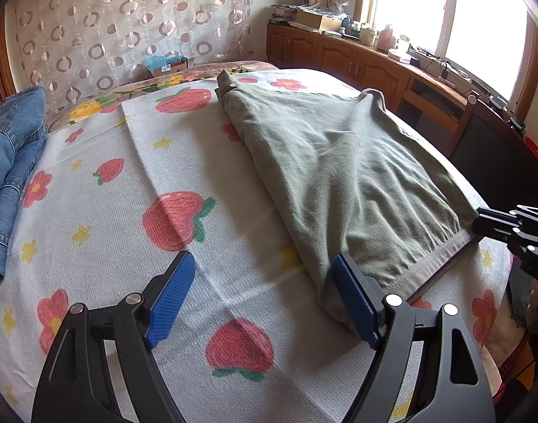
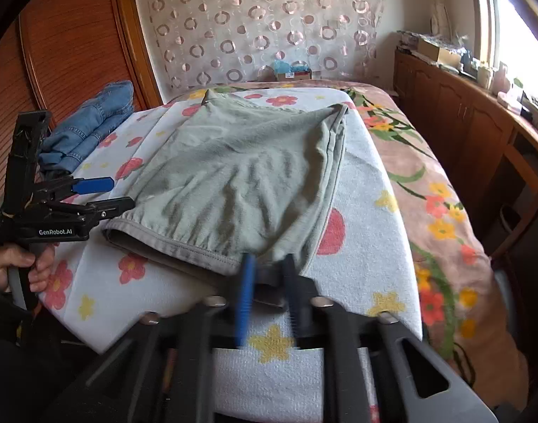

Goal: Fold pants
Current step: 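Move the left gripper toward the hem corner of the olive shorts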

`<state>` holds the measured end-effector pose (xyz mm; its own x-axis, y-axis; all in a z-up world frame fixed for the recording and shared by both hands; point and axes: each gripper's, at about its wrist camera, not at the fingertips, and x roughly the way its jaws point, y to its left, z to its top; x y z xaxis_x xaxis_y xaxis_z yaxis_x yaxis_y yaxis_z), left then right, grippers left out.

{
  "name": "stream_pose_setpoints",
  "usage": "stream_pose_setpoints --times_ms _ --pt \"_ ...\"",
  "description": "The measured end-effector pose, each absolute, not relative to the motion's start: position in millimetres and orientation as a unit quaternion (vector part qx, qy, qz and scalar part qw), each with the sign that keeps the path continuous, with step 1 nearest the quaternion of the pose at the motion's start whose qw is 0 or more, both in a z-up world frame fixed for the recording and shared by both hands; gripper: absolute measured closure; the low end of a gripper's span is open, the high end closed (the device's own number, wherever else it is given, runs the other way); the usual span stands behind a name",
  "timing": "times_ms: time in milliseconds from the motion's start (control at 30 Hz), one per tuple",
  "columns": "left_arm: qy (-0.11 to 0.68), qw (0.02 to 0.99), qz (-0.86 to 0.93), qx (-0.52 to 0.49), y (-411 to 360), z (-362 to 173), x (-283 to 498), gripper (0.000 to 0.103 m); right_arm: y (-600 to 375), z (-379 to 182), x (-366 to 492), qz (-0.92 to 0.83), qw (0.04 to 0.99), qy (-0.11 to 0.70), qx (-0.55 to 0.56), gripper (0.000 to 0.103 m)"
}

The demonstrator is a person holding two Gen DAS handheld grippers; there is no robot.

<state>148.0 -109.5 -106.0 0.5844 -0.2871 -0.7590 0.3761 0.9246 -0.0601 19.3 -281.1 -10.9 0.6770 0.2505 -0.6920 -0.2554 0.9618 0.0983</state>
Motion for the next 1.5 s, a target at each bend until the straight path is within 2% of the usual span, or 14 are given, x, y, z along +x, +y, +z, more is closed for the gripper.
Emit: stream_pose_setpoints --times_ms 133,400,1000,1100,1167,1233,1300,1500 --pt "0.416 0.888 -0.187 0.054 -109 -106 148 0.022 -282 -3 10 0.143 0.921 0.363 0.002 0.095" --pt "0.414 0.889 -0.190 0.042 -106 -105 147 0.022 -283 -21 7 0.134 0.915 0.380 0.007 0.095" --pt "0.394 0.892 -0.215 0.050 -115 -85 126 0.022 -287 -15 6 0.133 0.916 0.378 0.013 0.095" --pt "0.396 0.889 -0.222 0.052 -119 -87 125 0.024 -288 -13 5 0.130 0.919 0.373 0.012 0.091" --pt "0.401 0.887 -0.224 0.054 -121 -90 125 0.030 -288 -13 4 0.131 0.919 0.371 0.012 0.090" --pt "0.404 0.885 -0.225 0.052 -122 -91 126 0.031 -287 -14 5 0.128 0.920 0.370 0.011 0.085" --pt "0.407 0.884 -0.226 0.050 -122 -92 127 0.032 -287 -16 7 0.127 0.919 0.372 0.012 0.081" --pt "0.417 0.879 -0.224 0.059 -126 -99 127 0.032 -288 -22 13 0.121 0.915 0.385 0.011 0.077"
